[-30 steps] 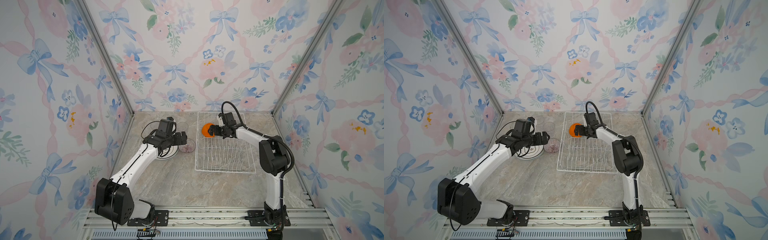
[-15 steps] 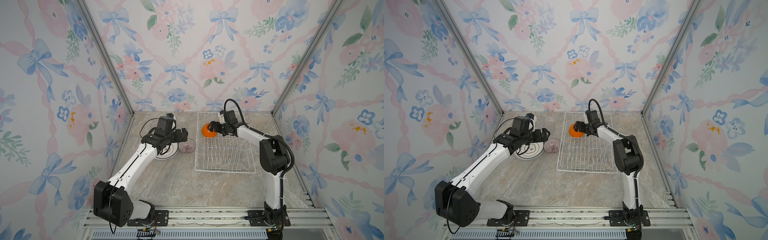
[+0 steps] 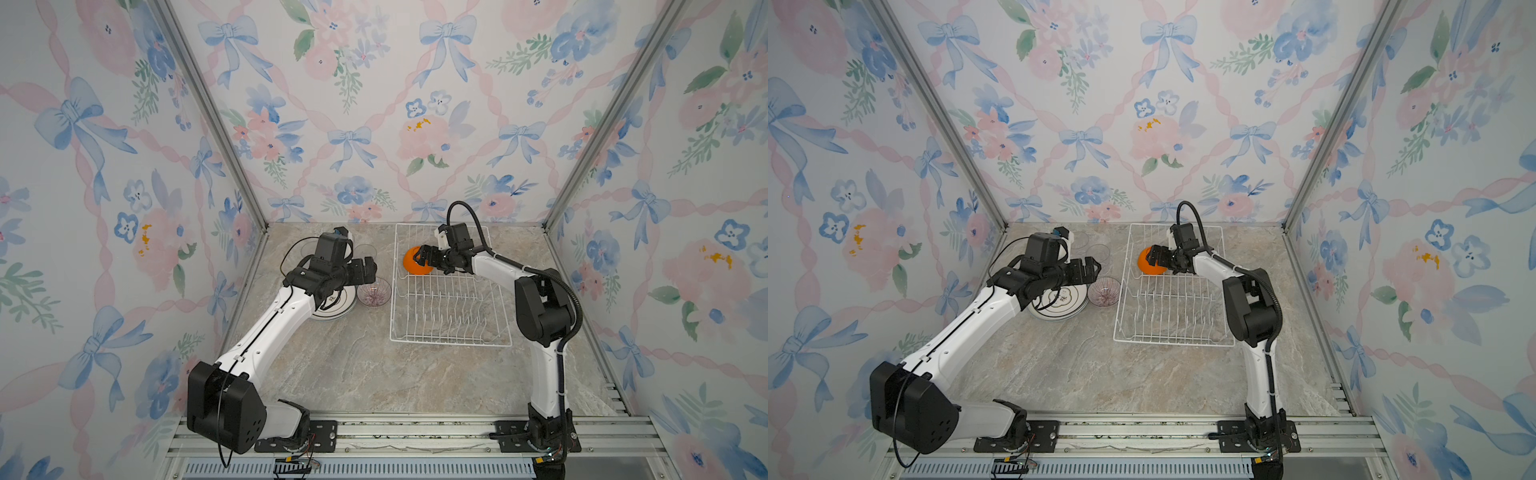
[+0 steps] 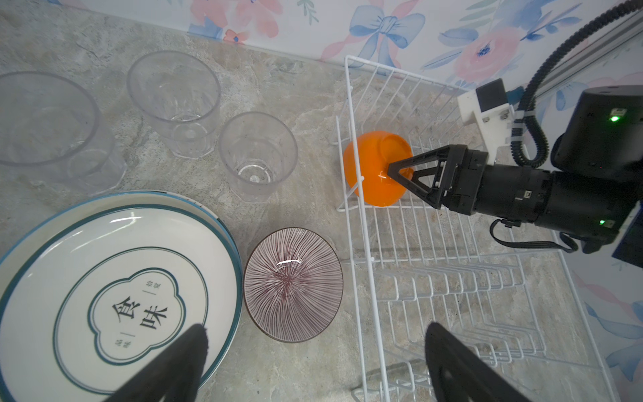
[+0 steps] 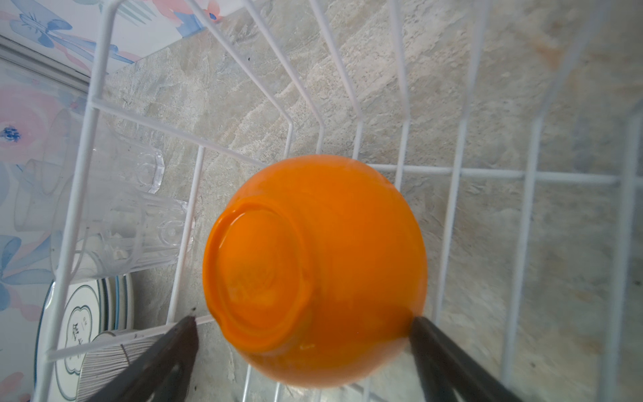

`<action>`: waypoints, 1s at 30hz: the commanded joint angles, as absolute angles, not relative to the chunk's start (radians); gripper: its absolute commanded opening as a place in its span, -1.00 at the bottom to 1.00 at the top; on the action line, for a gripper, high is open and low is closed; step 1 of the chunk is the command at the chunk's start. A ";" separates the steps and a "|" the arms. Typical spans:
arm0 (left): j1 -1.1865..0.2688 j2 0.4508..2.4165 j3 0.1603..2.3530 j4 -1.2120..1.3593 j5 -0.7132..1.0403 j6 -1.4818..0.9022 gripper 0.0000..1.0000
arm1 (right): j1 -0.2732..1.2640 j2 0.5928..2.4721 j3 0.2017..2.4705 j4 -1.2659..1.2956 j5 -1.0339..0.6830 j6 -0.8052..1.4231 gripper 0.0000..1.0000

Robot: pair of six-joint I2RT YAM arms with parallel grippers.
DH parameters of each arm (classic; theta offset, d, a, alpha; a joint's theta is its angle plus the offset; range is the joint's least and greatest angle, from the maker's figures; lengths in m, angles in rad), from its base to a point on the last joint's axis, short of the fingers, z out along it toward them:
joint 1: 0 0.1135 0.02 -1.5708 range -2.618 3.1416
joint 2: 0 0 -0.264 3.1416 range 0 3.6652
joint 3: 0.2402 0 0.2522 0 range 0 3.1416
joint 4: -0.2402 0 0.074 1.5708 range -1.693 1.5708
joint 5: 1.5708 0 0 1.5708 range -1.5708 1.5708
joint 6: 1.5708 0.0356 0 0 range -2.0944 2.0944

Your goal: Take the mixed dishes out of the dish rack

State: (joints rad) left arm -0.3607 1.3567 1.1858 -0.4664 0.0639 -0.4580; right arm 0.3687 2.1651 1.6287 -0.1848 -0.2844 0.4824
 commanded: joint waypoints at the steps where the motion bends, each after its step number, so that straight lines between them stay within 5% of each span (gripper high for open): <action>1: -0.369 1.350 1.189 -0.465 0.063 -0.480 0.96 | 0.351 2.180 1.632 -0.203 -0.284 0.498 0.94; 30: -0.393 1.340 1.178 -0.464 0.052 -0.526 0.96 | 0.310 2.233 1.622 -0.013 -0.452 0.678 0.93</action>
